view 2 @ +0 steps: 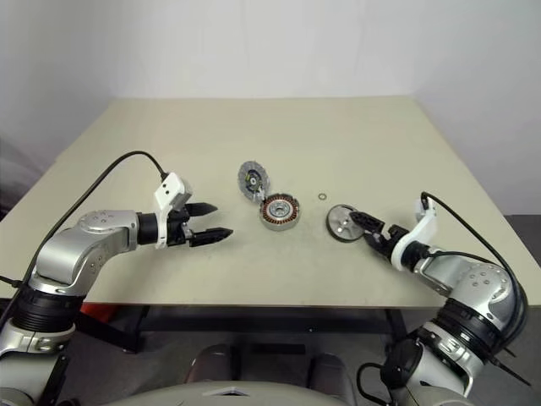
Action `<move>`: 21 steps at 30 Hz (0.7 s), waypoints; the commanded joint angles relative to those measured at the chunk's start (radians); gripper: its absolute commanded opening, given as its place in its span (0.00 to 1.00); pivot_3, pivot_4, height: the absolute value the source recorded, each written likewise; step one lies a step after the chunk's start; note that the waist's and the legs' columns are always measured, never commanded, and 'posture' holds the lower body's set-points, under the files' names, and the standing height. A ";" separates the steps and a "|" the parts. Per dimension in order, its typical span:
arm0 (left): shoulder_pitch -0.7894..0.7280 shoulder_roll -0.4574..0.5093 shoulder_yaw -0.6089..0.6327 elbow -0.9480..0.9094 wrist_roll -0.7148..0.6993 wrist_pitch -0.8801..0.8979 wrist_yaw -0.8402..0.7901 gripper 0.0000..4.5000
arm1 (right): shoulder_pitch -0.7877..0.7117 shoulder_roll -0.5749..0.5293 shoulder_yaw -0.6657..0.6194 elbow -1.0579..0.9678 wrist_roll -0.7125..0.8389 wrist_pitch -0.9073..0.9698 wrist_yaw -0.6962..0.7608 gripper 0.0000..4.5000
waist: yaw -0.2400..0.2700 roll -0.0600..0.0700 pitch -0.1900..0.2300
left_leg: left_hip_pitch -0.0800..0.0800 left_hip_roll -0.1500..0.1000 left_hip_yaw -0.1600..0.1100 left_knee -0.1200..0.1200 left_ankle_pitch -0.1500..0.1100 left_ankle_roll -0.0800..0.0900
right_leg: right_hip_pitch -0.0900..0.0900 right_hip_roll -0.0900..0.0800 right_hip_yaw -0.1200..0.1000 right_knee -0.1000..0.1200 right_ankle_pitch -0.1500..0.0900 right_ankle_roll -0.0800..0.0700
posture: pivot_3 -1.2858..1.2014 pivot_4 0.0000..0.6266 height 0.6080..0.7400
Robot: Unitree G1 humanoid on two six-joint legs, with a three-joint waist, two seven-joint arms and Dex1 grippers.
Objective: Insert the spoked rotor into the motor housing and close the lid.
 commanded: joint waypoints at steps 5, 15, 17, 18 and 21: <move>-0.005 0.010 0.015 -0.024 -0.004 -0.027 0.017 1.00 | -0.068 0.033 0.015 -0.013 0.032 -0.019 -0.027 1.00 | 0.004 0.000 0.000 | -0.001 0.000 0.000 -0.001 0.000 0.000 | 0.000 0.000 0.000 0.000 0.000 0.000 | 0.52 0.00 1.00; -0.006 0.014 0.014 -0.016 0.004 -0.047 0.026 1.00 | -0.065 0.020 0.041 0.012 0.020 -0.073 -0.051 0.46 | 0.005 0.000 0.000 | -0.001 0.000 0.000 -0.003 0.002 -0.004 | -0.001 0.000 0.000 0.000 0.000 0.000 | 0.52 0.00 1.00; -0.009 0.014 0.012 -0.012 0.006 -0.051 0.026 1.00 | -0.064 0.020 0.044 0.013 0.021 -0.083 -0.055 0.31 | 0.005 0.000 0.000 | -0.001 0.000 0.000 -0.003 0.002 -0.004 | -0.001 0.000 0.000 0.000 0.000 0.000 | 0.52 0.00 1.00; -0.011 0.014 0.011 -0.010 0.007 -0.053 0.026 1.00 | -0.063 0.020 0.047 0.014 0.020 -0.088 -0.058 0.23 | 0.005 0.000 0.000 | -0.001 0.000 0.000 -0.003 0.002 -0.004 | -0.001 0.000 0.000 0.000 0.000 0.000 | 0.52 0.00 1.00; -0.016 0.012 0.009 -0.006 0.008 -0.055 0.025 1.00 | -0.060 0.018 0.054 0.013 0.016 -0.102 -0.070 0.16 | 0.005 0.000 0.000 | -0.001 0.000 0.000 -0.003 0.002 -0.004 | 0.000 0.000 0.000 0.000 0.000 0.000 | 0.52 0.00 1.00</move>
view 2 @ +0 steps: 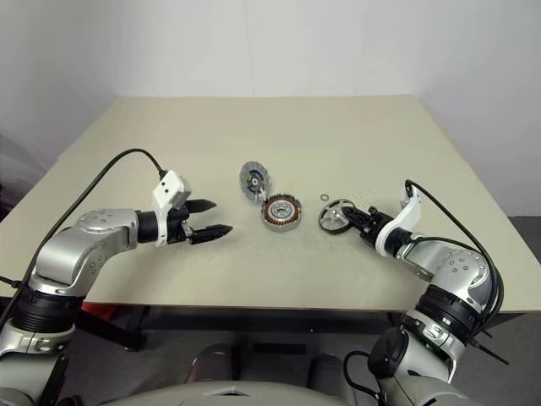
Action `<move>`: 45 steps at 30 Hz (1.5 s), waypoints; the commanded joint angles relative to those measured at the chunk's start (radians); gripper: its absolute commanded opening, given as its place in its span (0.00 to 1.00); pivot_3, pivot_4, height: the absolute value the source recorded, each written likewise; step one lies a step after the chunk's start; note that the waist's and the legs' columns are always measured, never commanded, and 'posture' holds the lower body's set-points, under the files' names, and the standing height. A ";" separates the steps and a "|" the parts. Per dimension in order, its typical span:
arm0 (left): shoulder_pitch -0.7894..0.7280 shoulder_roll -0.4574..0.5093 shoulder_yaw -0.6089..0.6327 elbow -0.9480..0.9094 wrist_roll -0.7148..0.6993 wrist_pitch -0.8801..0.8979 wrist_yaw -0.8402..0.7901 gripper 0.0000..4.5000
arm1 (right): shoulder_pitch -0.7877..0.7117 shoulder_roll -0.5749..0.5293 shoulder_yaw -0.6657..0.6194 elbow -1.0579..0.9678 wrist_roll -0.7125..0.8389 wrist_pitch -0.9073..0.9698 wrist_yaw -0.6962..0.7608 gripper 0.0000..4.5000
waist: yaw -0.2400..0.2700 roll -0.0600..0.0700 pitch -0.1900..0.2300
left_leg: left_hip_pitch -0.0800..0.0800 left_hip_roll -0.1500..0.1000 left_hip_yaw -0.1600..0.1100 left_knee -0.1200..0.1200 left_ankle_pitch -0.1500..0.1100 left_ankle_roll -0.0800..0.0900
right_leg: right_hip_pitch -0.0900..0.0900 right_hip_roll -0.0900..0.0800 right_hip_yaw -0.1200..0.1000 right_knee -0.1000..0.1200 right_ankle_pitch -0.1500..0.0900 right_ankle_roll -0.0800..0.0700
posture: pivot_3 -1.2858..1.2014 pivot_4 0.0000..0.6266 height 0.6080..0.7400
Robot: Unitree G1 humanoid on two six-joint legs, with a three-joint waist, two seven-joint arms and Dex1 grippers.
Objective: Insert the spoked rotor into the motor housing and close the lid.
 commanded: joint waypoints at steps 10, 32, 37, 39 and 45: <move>-0.018 0.007 0.007 -0.005 0.001 -0.025 0.003 1.00 | -0.114 0.023 -0.096 0.057 0.076 -0.050 -0.087 0.16 | -0.001 0.000 0.000 | 0.000 0.000 0.000 0.001 0.000 0.000 | 0.000 0.000 0.000 0.000 0.000 0.000 | 0.52 0.00 1.00; 0.011 0.018 -0.001 -0.038 0.002 -0.027 0.017 1.00 | -0.373 -0.150 0.023 0.733 -0.008 -0.647 -0.106 0.16 | -0.001 0.000 0.000 | -0.007 -0.001 0.000 0.005 0.000 0.000 | -0.005 -0.001 -0.001 0.007 0.001 -0.002 | 0.52 0.00 1.00; 0.009 0.015 -0.013 -0.037 0.007 -0.031 0.019 1.00 | -0.378 -0.228 0.017 0.816 -0.005 -0.712 -0.101 0.16 | -0.004 0.000 0.000 | -0.007 0.000 0.000 0.006 0.000 0.000 | -0.005 0.000 -0.001 0.007 0.001 -0.002 | 0.52 0.00 1.00; 0.002 0.017 -0.014 -0.028 0.009 -0.034 0.016 1.00 | -0.369 -0.244 0.023 0.840 -0.013 -0.732 -0.109 0.16 | -0.007 0.000 0.000 | -0.007 0.000 0.000 0.007 0.000 0.001 | -0.005 0.000 -0.001 0.008 0.001 -0.002 | 0.52 0.00 1.00; -0.016 0.022 -0.020 -0.003 0.020 -0.048 0.003 1.00 | -0.324 -0.235 0.069 0.854 -0.037 -0.743 -0.112 0.16 | -0.007 0.000 0.000 | -0.007 0.001 -0.001 0.011 -0.002 0.004 | -0.005 0.000 -0.001 0.010 0.001 -0.001 | 0.52 0.00 1.00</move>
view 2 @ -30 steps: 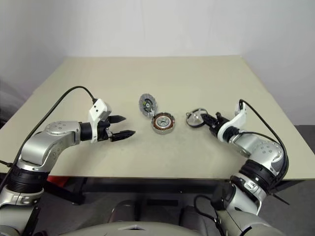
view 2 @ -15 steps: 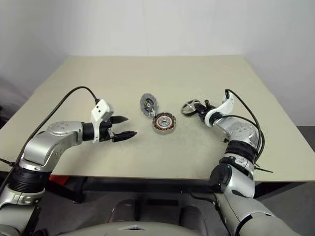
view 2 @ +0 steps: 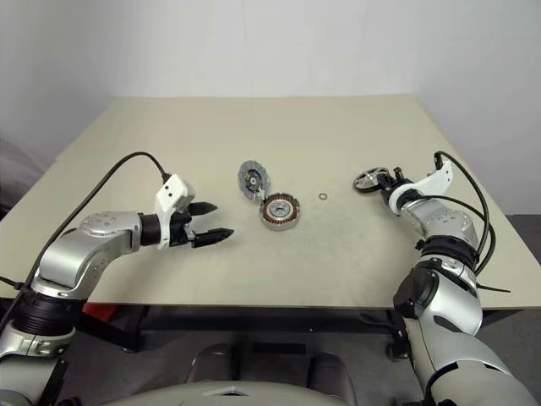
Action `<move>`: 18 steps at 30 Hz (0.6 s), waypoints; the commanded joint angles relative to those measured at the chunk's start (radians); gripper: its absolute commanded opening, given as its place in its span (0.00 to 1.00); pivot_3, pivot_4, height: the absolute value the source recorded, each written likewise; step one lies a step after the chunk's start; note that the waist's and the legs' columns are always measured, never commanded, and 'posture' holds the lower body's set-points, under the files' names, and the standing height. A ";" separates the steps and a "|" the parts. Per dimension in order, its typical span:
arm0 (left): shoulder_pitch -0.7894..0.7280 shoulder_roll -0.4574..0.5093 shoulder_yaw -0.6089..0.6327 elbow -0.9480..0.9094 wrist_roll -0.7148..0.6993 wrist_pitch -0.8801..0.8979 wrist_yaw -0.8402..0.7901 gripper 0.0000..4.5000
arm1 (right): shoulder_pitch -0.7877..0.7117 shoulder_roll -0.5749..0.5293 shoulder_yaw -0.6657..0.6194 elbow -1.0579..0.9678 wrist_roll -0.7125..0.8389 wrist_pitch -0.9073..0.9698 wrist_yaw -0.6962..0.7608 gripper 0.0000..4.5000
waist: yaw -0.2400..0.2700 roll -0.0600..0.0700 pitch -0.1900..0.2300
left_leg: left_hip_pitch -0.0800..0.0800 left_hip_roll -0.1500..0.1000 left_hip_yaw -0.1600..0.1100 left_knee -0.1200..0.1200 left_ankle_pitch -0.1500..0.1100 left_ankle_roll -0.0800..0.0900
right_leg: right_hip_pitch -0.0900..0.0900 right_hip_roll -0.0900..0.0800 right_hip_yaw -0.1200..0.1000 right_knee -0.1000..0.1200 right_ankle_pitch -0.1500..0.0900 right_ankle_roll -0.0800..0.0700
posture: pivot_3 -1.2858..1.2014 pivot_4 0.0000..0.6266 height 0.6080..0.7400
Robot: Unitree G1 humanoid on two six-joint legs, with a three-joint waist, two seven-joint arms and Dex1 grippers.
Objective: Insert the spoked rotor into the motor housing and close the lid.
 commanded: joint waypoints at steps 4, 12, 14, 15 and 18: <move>-0.031 0.016 0.005 0.007 0.013 -0.033 -0.013 1.00 | 0.031 0.013 0.045 -0.031 0.007 0.012 0.005 0.16 | 0.000 0.000 0.000 | 0.000 0.000 0.000 0.003 0.000 0.001 | 0.002 0.000 0.000 0.000 0.000 0.000 | 0.52 0.00 1.00; -0.033 0.017 0.010 0.015 0.020 -0.037 -0.013 1.00 | 0.049 0.032 0.081 -0.100 0.008 -0.005 -0.008 0.60 | -0.002 -0.001 0.000 | 0.000 0.000 0.000 0.003 0.000 0.001 | 0.001 0.000 0.000 0.002 0.000 0.000 | 0.52 0.00 1.00; -0.033 0.015 0.010 0.015 0.020 -0.037 -0.013 1.00 | 0.051 0.037 0.090 -0.117 0.003 -0.034 -0.012 0.60 | -0.001 -0.001 0.000 | 0.001 0.000 -0.001 0.003 0.000 0.001 | 0.001 0.000 0.000 0.002 0.000 0.000 | 0.52 0.00 1.00; -0.033 0.014 0.010 0.014 0.020 -0.036 -0.013 1.00 | 0.050 0.040 0.089 -0.121 0.003 -0.051 -0.013 0.60 | 0.000 -0.001 0.000 | 0.000 0.000 -0.001 0.003 0.000 0.001 | 0.001 0.000 0.000 0.002 0.000 0.000 | 0.52 0.00 1.00; -0.031 0.013 0.009 0.013 0.020 -0.036 -0.014 1.00 | 0.052 0.041 0.099 -0.135 -0.007 -0.108 -0.012 0.60 | 0.000 -0.001 0.000 | 0.000 0.000 -0.001 0.003 0.000 0.001 | 0.001 0.000 0.000 0.002 0.000 0.000 | 0.52 0.00 1.00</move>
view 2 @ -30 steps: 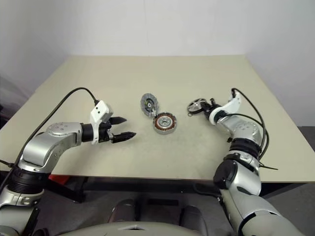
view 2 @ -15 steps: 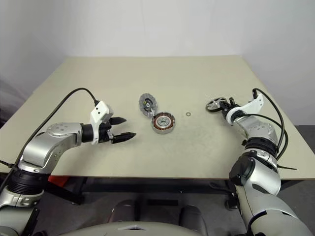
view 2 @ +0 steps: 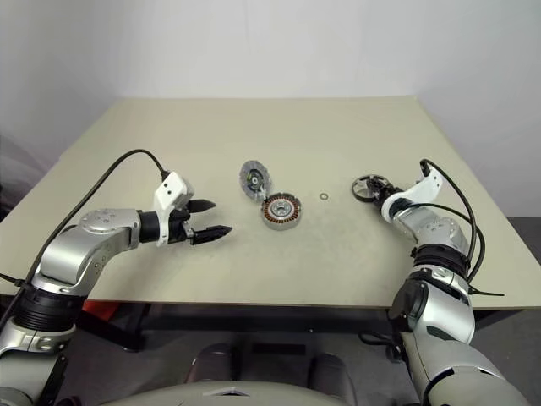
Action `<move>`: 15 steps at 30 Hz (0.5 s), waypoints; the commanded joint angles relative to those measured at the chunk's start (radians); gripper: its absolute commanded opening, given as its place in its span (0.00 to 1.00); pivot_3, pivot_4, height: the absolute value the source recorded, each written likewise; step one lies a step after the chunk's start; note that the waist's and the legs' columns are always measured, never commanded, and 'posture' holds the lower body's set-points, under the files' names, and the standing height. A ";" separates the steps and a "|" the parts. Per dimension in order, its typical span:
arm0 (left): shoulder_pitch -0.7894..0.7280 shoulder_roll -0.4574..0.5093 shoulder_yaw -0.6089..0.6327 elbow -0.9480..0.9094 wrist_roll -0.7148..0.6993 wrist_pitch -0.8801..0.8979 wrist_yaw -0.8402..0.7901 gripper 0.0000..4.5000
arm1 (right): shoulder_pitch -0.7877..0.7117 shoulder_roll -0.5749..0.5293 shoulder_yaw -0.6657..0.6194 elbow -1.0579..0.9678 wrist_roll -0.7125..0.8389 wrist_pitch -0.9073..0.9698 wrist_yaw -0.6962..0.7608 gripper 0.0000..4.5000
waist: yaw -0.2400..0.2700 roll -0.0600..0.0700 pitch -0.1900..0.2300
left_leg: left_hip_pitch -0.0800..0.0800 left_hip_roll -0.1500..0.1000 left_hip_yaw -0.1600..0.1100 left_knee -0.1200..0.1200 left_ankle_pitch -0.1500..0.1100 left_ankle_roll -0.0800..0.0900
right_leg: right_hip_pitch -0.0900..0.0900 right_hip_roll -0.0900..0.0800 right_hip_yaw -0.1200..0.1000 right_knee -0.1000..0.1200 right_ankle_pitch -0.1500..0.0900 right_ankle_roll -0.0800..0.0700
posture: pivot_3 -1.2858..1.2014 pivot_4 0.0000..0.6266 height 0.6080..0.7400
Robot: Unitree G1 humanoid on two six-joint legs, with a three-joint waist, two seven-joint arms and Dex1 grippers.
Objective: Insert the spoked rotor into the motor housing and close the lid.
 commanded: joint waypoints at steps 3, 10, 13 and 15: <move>-0.019 0.010 0.009 -0.014 -0.002 -0.016 -0.005 1.00 | -0.009 -0.005 0.025 -0.077 -0.020 -0.106 0.003 0.60 | 0.000 0.000 0.000 | -0.001 0.000 0.000 0.000 0.000 0.000 | -0.001 0.000 0.000 0.000 0.000 0.000 | 0.52 0.00 1.00; -0.023 0.007 0.005 -0.012 -0.001 -0.016 -0.007 1.00 | 0.006 0.002 0.065 -0.122 -0.084 -0.218 -0.054 0.60 | -0.001 0.000 0.000 | -0.001 0.000 0.000 -0.001 0.000 0.000 | -0.002 0.000 0.000 0.000 0.000 0.000 | 0.52 0.00 1.00; -0.024 0.006 0.003 -0.012 0.000 -0.016 -0.007 1.00 | 0.013 0.001 0.085 -0.124 -0.122 -0.294 -0.071 0.60 | -0.001 0.000 0.000 | -0.001 0.000 0.000 -0.001 0.000 0.000 | -0.001 0.000 0.000 0.000 0.000 0.000 | 0.52 0.00 1.00; -0.023 0.006 0.003 -0.012 0.000 -0.016 -0.007 1.00 | 0.013 -0.003 0.107 -0.139 -0.148 -0.353 -0.057 0.60 | -0.001 0.000 0.000 | -0.001 0.000 0.000 -0.001 0.000 0.000 | -0.001 0.000 0.000 0.000 0.000 0.000 | 0.52 0.00 1.00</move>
